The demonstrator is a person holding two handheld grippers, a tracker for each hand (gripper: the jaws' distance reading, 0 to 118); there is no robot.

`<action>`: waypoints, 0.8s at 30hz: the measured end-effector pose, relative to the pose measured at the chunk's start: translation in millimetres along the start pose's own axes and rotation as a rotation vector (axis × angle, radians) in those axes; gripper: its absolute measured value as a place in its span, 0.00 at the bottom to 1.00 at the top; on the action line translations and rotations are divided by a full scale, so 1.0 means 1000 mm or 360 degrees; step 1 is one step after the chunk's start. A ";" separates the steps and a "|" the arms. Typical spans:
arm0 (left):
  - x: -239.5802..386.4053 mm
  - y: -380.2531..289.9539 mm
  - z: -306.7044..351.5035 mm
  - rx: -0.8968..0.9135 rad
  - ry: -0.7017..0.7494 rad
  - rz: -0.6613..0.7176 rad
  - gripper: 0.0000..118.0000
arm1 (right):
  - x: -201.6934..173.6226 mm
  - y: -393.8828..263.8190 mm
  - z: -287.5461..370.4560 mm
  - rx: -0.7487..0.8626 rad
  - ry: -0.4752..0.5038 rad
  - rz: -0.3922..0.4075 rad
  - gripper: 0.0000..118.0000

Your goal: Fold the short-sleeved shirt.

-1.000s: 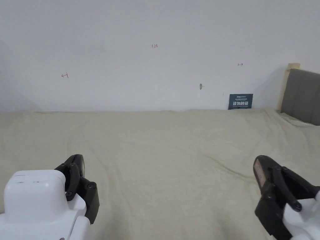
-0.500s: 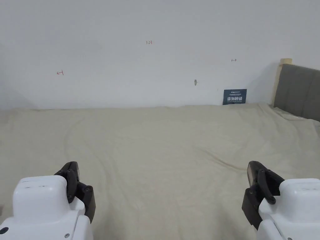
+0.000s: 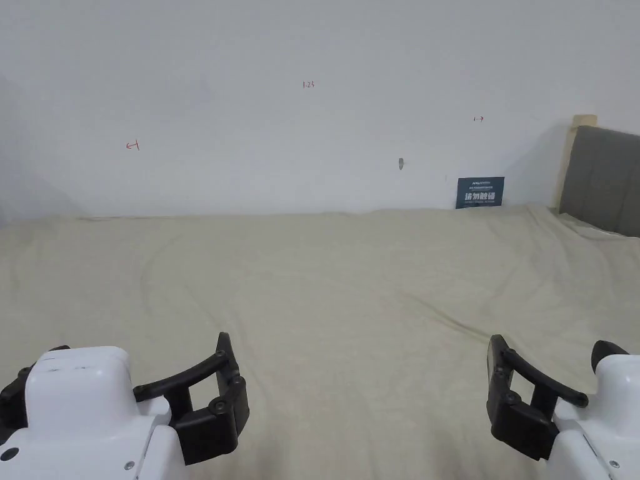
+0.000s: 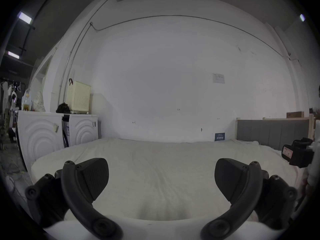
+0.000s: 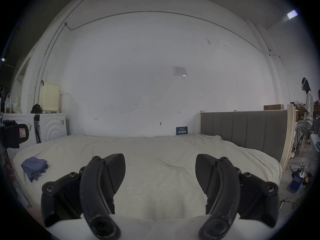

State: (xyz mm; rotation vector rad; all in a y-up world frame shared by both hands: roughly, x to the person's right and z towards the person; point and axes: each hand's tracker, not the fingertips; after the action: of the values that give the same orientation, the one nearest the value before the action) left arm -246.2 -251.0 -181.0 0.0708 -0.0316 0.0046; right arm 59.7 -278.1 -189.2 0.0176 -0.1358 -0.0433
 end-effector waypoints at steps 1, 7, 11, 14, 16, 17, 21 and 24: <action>0.001 0.002 -0.002 -0.0024 0.0017 -0.0059 1.00 | 0.000 -0.001 0.000 -0.0001 -0.0004 0.0005 0.73; -0.010 0.008 -0.009 -0.0094 -0.0027 0.0069 1.00 | -0.003 -0.002 0.002 -0.0014 0.0017 0.0024 0.73; -0.004 0.007 -0.012 -0.0091 0.0049 0.0001 1.00 | -0.005 -0.001 0.001 -0.0023 0.0034 0.0029 0.73; 0.002 0.006 -0.015 -0.0086 0.0086 -0.0041 1.00 | -0.007 -0.001 -0.001 -0.0040 0.0034 0.0021 0.73; 0.000 0.004 -0.018 -0.0162 0.0006 0.0075 1.00 | -0.008 -0.002 -0.002 -0.0054 0.0048 0.0012 0.73; 0.000 0.004 -0.019 -0.0171 -0.0007 0.0099 1.00 | -0.008 -0.002 -0.002 -0.0060 0.0052 0.0015 0.73; -0.001 0.004 -0.022 -0.0182 0.0022 0.0080 1.00 | -0.009 -0.002 -0.003 -0.0072 0.0062 0.0028 0.73; 0.001 0.003 -0.026 -0.0205 0.0099 0.0052 1.00 | -0.011 -0.001 -0.003 -0.0072 0.0067 0.0032 0.73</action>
State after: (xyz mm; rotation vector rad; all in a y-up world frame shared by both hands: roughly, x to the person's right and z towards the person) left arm -244.9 -246.1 -206.4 -0.0588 0.0290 0.0376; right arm 49.0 -278.5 -193.4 -0.0282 -0.0928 -0.0258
